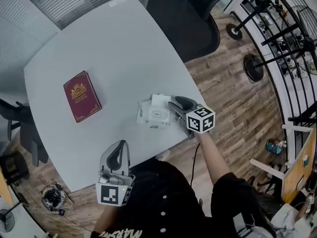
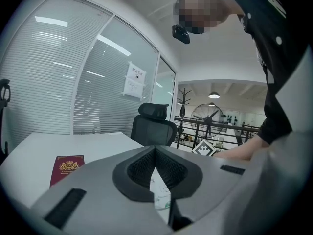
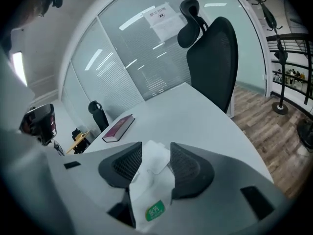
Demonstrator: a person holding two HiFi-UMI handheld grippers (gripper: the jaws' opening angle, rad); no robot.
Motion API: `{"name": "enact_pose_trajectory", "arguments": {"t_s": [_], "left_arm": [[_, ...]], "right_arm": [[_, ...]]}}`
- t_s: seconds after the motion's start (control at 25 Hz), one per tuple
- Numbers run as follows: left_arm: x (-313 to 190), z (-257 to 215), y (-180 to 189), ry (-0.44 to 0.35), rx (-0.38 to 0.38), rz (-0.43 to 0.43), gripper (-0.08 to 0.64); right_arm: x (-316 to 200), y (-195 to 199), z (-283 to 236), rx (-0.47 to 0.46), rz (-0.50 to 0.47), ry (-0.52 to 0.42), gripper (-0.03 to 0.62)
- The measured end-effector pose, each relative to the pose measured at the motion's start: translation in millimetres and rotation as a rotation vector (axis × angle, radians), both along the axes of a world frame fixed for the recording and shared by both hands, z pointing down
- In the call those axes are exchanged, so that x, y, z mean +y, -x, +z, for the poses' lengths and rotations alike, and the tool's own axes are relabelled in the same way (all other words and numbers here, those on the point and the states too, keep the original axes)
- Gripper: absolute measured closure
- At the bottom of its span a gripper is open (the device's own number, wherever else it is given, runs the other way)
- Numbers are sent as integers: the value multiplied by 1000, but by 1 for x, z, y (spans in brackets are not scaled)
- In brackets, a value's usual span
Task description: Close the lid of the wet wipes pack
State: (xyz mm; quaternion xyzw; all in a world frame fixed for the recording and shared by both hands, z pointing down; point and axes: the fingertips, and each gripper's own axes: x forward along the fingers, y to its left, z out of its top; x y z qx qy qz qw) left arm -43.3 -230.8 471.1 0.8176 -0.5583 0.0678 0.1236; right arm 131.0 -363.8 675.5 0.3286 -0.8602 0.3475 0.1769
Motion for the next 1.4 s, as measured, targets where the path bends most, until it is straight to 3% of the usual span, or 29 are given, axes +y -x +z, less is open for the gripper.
{"name": "enact_pose_trajectory", "arguments": {"t_s": [0.44,0.64,1.08,1.4], "left_arm": [[-9,23,8,69,20,-17,551],[-10,30,13,89,7,-35,551],[-11,18,5,45,-2,-9,551],[-1,-1,-10,-19,-24,29,551]], "right_arm": [[-10,12,42,15,-108,196,411],[-11,16,45,87,-164,167,476],[-6,16,10,-6,-157,73,540],[26,24,-11,41,-227,-107,538]]}}
